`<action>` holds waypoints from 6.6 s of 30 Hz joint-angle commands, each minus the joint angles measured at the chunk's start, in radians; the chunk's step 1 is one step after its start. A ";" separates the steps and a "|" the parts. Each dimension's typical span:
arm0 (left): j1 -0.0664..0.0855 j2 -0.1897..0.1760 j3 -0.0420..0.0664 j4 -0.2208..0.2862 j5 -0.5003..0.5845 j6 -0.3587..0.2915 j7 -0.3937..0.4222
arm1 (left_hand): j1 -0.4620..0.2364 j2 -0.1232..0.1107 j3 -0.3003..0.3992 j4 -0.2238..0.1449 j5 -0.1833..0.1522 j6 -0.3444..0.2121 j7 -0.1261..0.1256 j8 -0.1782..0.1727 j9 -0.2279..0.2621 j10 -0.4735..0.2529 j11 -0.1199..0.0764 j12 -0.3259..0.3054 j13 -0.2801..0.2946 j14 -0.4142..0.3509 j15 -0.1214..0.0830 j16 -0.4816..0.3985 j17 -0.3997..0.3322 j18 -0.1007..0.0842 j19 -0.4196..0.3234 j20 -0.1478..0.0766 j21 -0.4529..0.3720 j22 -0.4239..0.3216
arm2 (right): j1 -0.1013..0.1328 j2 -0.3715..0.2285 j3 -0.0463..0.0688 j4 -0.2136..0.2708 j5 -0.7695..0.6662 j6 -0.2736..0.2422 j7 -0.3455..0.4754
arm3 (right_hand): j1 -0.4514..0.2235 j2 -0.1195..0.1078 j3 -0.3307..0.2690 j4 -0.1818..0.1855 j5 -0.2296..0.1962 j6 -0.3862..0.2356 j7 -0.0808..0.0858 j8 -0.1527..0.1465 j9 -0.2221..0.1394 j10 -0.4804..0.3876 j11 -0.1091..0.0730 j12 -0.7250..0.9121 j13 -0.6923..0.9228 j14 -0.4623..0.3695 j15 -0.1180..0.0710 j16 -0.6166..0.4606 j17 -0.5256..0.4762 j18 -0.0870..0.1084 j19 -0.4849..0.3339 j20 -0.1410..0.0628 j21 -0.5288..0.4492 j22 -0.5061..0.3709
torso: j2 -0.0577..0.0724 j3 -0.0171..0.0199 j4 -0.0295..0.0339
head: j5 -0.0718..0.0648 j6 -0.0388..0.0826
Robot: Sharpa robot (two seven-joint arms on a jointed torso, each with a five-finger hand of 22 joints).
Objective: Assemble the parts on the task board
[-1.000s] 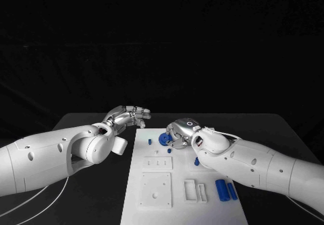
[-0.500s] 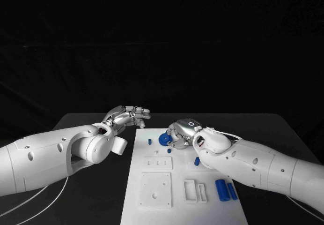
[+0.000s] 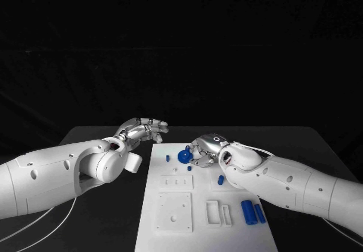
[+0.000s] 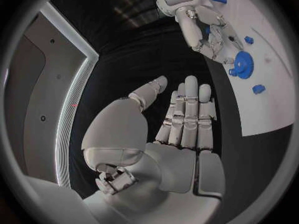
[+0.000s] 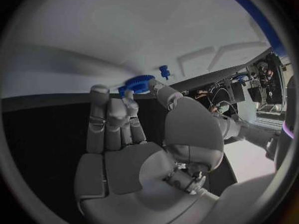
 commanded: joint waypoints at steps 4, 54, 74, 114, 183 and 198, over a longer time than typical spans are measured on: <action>0.001 -0.001 0.001 0.005 -0.003 0.016 0.005 | -0.011 -0.002 0.000 0.005 -0.003 -0.007 0.000 -0.006 0.002 -0.003 0.003 -0.007 0.000 -0.004 0.000 0.006 -0.002 0.023 -0.005 -0.004 0.006 0.013 | -0.001 -0.001 0.000 0.001 0.028 0.059 0.026 | -0.006 0.016 -0.007 0.007 0.020 -0.021 0.018 0.001 -0.002 -0.005 0.003 0.006 -0.002 0.001 0.005 -0.005 0.002 0.047 0.001 -0.006 -0.004 0.014 | 0.000 0.0000 0.0004 | 0.000 0.000; -0.008 -0.001 -0.002 -0.022 -0.001 0.034 0.012 | -0.010 -0.001 0.001 0.004 -0.004 -0.007 0.000 -0.006 0.003 -0.003 0.003 -0.007 0.001 -0.005 0.001 0.007 -0.004 0.024 -0.006 -0.003 0.007 0.012 | 0.063 -0.315 0.096 -0.005 0.351 0.098 0.307 | 0.168 0.058 -0.196 -0.233 0.233 -0.026 0.024 0.000 -0.014 -0.040 0.009 0.008 -0.019 -0.012 0.011 -0.038 0.016 0.047 -0.044 0.022 -0.016 0.017 | -0.022 0.0292 -0.0352 | -0.027 0.012; -0.012 -0.003 -0.002 -0.026 -0.002 0.034 0.009 | -0.010 -0.001 0.001 0.003 -0.005 -0.007 0.000 -0.006 0.003 -0.003 0.003 -0.007 0.001 -0.006 0.001 0.007 -0.005 0.024 -0.007 -0.003 0.007 0.012 | 0.000 -0.261 0.093 -0.108 0.355 0.145 0.310 | 0.199 0.042 -0.207 -0.233 0.298 -0.077 0.046 -0.029 -0.033 -0.074 0.031 0.003 -0.023 -0.030 0.032 -0.050 0.019 0.047 -0.068 0.036 -0.027 0.018 | -0.019 0.0213 -0.0276 | -0.039 0.003; -0.012 0.001 -0.002 -0.030 -0.004 0.039 0.008 | -0.008 -0.001 0.002 0.003 -0.005 -0.008 0.000 -0.007 0.003 -0.004 0.004 -0.008 0.001 -0.006 0.001 0.008 -0.007 0.024 -0.008 -0.003 0.008 0.012 | -0.027 -0.200 0.088 -0.186 0.344 0.162 0.314 | 0.140 0.106 -0.170 -0.228 0.199 -0.048 0.039 -0.011 -0.036 -0.074 0.024 0.019 -0.034 -0.025 0.026 -0.049 0.024 0.047 -0.060 0.035 -0.022 0.018 | -0.013 0.0240 -0.0233 | -0.041 -0.022; -0.009 0.028 -0.001 -0.028 -0.121 0.151 -0.188 | -0.111 0.023 -0.031 0.050 -0.092 0.089 -0.046 0.026 0.019 0.229 -0.093 0.110 0.048 0.092 -0.073 0.103 -0.006 0.025 0.074 -0.061 0.071 0.014 | 0.034 -0.230 0.090 0.079 0.254 0.108 0.031 | 0.085 0.125 0.116 -0.120 -0.080 0.120 -0.028 0.084 0.010 -0.039 -0.040 0.028 -0.047 -0.001 -0.036 -0.048 0.038 0.047 -0.027 0.015 0.002 0.016 | -0.040 0.0149 -0.0364 | -0.025 0.004; -0.002 0.093 -0.003 -0.049 -0.196 0.178 -0.410 | -0.241 -0.041 -0.064 0.169 -0.111 0.091 -0.056 0.011 0.015 0.263 -0.110 0.156 0.081 0.100 -0.100 0.178 0.020 0.023 0.098 -0.093 0.112 0.013 | 0.041 -0.177 0.090 0.216 0.155 0.133 -0.017 | 0.084 0.119 0.132 -0.112 -0.080 0.122 -0.030 0.086 0.015 -0.032 -0.042 0.027 -0.049 0.002 -0.038 -0.047 0.040 0.047 -0.020 0.013 0.003 0.015 | -0.074 0.0040 -0.0334 | 0.004 -0.012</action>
